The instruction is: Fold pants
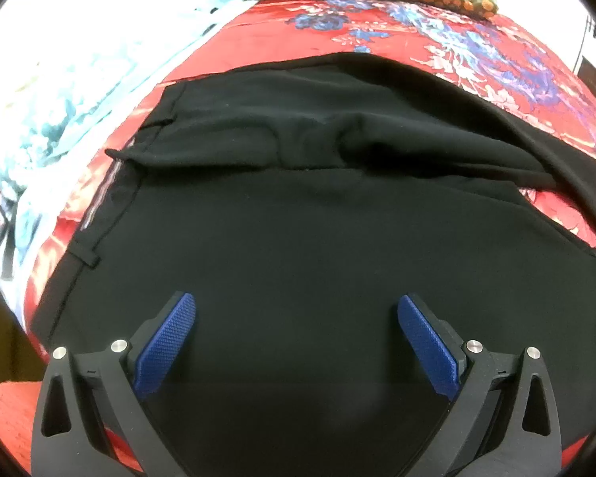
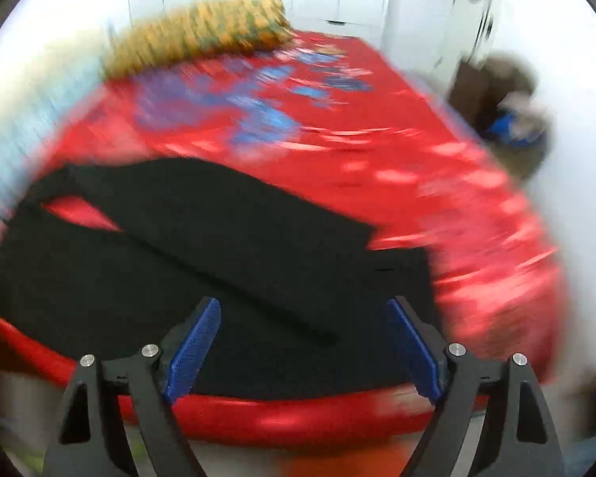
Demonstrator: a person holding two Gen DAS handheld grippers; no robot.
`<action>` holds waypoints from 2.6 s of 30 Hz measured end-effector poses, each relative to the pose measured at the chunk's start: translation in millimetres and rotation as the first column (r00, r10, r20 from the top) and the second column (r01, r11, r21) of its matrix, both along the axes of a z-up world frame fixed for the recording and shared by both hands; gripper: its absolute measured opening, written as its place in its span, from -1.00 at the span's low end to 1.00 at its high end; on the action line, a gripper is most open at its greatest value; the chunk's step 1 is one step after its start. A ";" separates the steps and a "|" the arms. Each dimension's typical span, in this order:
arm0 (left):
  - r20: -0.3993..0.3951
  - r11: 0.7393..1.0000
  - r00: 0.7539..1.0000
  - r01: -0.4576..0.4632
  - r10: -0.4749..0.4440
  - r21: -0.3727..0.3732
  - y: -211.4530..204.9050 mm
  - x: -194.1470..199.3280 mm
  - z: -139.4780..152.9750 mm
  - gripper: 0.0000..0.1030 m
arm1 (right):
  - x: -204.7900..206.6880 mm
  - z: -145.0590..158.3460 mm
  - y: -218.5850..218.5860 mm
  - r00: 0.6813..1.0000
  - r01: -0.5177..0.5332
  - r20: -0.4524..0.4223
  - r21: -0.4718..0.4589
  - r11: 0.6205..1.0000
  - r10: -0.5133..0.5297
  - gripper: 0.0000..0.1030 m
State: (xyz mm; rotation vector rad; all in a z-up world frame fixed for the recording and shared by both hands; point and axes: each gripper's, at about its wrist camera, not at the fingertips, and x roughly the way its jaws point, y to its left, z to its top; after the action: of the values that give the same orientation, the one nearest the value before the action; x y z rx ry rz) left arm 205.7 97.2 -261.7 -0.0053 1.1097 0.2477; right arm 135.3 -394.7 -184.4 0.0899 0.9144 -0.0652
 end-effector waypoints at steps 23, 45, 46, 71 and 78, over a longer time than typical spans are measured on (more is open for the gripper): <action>-0.079 0.921 0.996 0.010 -0.044 -0.390 11.0 178.4 29.6 0.98 | 3.9 -38.1 -64.8 0.890 0.308 0.135 0.529 0.791 -0.436 -0.72; 0.031 0.793 0.982 -0.131 0.185 -0.595 61.0 167.9 63.2 -0.92 | -6.4 37.2 -68.5 0.911 0.102 0.286 0.542 0.834 -0.297 -0.73; 0.068 0.804 0.982 -0.106 0.178 -0.585 60.4 148.4 78.8 -0.92 | -4.2 38.4 -73.5 0.911 0.100 0.283 0.554 0.827 -0.300 -0.73; -0.040 0.898 0.997 -0.079 0.068 -0.432 24.5 -66.1 33.3 -0.91 | 0.2 -10.6 -117.5 0.972 0.229 -0.087 0.179 0.957 -0.216 -0.74; -0.043 0.926 0.999 -0.019 0.004 -0.377 8.7 -82.7 34.9 -0.91 | -6.6 -26.4 -129.7 0.956 0.275 -0.153 0.162 0.948 -0.251 -0.74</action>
State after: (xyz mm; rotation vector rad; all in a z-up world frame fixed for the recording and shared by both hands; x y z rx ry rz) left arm 123.0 105.9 -226.8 -0.3522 1.1849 0.0407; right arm 128.7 -524.5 -210.7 0.3820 1.0340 -0.2392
